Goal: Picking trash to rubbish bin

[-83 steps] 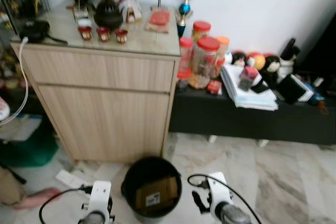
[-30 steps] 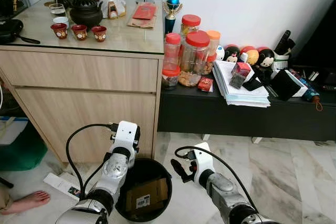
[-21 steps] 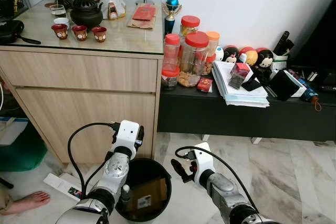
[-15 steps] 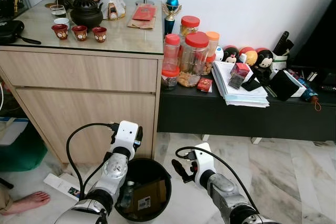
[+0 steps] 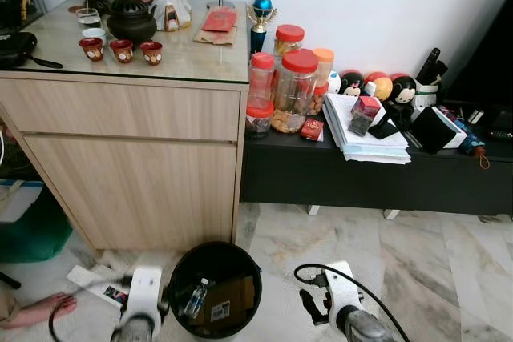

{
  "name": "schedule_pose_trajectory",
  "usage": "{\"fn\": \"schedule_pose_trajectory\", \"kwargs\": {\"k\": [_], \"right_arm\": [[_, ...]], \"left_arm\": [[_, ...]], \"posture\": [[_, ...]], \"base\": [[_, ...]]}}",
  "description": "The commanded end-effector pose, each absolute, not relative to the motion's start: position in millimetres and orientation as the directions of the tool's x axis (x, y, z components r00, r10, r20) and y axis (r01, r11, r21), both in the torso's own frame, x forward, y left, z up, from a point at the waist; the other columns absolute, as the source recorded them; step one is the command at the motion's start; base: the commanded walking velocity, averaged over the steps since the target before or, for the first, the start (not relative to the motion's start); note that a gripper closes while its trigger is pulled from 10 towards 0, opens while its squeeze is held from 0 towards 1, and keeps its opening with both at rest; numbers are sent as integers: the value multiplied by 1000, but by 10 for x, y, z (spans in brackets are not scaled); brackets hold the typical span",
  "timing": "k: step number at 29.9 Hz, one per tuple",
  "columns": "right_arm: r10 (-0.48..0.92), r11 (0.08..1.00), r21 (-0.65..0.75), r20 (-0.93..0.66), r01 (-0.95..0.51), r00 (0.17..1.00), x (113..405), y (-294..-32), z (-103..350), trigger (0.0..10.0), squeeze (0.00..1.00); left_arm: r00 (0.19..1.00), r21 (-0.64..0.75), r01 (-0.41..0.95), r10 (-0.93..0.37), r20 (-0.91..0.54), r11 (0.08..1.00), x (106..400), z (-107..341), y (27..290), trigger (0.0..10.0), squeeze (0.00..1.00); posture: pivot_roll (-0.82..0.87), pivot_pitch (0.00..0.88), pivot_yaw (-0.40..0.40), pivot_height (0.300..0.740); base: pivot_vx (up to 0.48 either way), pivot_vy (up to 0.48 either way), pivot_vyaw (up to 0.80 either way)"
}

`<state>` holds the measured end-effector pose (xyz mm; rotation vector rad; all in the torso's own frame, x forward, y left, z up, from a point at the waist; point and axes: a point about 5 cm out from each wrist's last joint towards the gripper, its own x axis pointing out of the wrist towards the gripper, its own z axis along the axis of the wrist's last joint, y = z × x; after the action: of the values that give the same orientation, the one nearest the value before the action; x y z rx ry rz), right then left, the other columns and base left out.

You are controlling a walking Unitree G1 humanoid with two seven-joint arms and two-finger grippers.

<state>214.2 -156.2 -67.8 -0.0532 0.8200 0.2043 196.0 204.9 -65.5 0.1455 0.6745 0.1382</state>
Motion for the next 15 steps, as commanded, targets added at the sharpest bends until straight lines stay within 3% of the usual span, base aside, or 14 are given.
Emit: {"fn": "schedule_pose_trajectory", "kwargs": {"k": [1, 9, 15], "right_arm": [[113, 985, 4, -766, -171, 633, 2027, -1669, -743, 10000, 0], [95, 988, -1, -784, -154, 614, 1937, -1700, -790, 10000, 0], [96, 989, 2, -777, -151, 622, 1980, -1694, -768, 10000, 0]], "left_arm": [[729, 160, -107, 187, -658, 981, 1838, -734, 2048, 10000, 0], [624, 139, -160, 210, -753, 977, 1558, -888, 2055, 10000, 0], [621, 129, -163, 203, -757, 978, 1563, -890, 2046, 10000, 0]], "posture": [[60, 0, -104, 740], [61, 0, -102, 740], [55, 0, -103, 740]], "base": [[0, 0, 0], [0, 0, 0], [0, 0, 0]]}}
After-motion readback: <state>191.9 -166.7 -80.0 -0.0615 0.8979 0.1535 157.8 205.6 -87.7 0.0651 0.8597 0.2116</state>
